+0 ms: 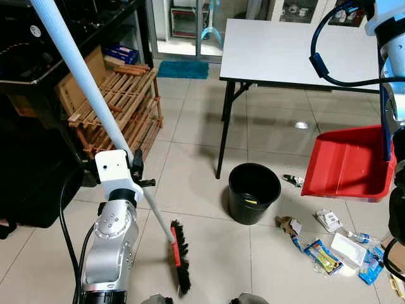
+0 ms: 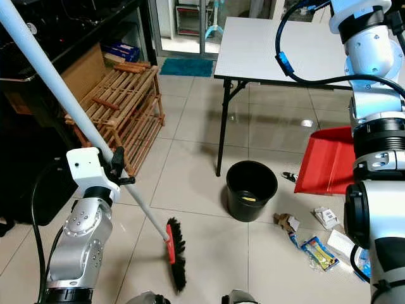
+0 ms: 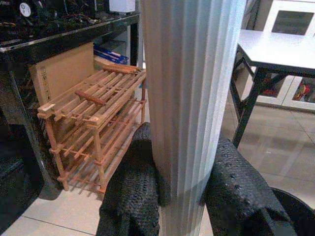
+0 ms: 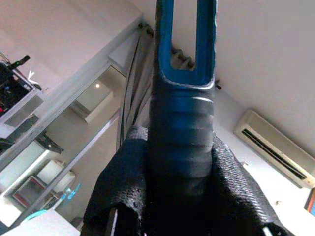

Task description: Sweep floor

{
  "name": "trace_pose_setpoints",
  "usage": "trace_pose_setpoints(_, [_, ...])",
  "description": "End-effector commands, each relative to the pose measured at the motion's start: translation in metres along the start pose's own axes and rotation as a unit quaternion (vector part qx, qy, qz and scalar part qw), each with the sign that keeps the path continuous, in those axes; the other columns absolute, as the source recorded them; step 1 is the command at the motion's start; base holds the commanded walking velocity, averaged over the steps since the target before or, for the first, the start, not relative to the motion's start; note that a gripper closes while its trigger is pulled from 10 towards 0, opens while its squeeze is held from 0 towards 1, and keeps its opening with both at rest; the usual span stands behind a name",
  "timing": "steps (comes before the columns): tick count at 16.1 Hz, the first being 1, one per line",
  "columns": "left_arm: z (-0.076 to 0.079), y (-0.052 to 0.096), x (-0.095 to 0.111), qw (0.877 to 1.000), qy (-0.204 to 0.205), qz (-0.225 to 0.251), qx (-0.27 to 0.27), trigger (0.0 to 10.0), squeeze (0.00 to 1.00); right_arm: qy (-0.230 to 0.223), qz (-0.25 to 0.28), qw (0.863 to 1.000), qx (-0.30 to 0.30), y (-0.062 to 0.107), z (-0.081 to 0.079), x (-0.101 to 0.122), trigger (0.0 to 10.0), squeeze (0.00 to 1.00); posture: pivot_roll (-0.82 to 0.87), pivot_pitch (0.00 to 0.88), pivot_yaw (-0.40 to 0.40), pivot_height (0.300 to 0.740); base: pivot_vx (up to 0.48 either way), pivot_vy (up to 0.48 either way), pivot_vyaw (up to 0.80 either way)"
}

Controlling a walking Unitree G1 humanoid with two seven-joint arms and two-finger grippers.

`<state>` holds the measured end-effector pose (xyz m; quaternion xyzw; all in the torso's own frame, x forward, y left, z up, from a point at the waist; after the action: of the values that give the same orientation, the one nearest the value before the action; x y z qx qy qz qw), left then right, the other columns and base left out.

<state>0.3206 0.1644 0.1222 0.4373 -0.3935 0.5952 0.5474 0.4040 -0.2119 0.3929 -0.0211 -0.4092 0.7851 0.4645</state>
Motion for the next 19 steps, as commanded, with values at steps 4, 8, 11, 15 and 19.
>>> trace_pose_setpoints(4, [0.0085,-0.0024,0.0136,1.000,0.003,0.027,-0.013,10.0,0.00,0.005,0.023,1.000,-0.003,-0.0056,0.0091,0.0102,10.0,0.00,-0.21,0.226,0.075,0.740,0.000,0.000,0.00])
trace_pose_setpoints(8, [0.0085,-0.0024,0.0136,1.000,0.003,0.027,-0.013,10.0,0.00,0.005,0.023,1.000,-0.003,-0.0056,0.0091,0.0102,10.0,0.00,-0.21,0.226,0.075,0.740,0.000,0.000,0.00])
trace_pose_setpoints(11, [0.0084,-0.0025,0.0135,1.000,0.003,0.027,-0.013,10.0,0.00,0.020,0.032,0.999,-0.004,-0.0055,0.0095,0.0132,10.0,0.00,-0.21,0.000,0.000,0.740,0.000,0.000,0.00])
trace_pose_setpoints(15, [0.0084,-0.0025,0.0135,1.000,0.003,0.027,-0.013,10.0,0.00,0.020,0.032,0.999,-0.004,-0.0055,0.0095,0.0132,10.0,0.00,-0.21,0.000,0.000,0.740,0.000,0.000,0.00])
trace_pose_setpoints(19, [0.0084,-0.0025,0.0135,1.000,0.003,0.027,-0.013,10.0,0.00,0.020,0.032,0.999,-0.004,-0.0055,0.0095,0.0132,10.0,0.00,-0.21,0.000,0.000,0.740,0.000,0.000,0.00])
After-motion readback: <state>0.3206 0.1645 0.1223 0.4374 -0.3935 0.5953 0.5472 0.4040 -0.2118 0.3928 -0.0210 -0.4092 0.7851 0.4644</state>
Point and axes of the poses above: a point about 5 cm out from each wrist's last joint towards the gripper, its own y axis pointing back from the gripper into the wrist, its own x axis along the axis of the wrist's last joint, z = x × y, the point moved 4 cm from there along -y, pointing out of the wrist towards the gripper, and after that the axes turned 13 degrees about y, right-handed, at the moved point
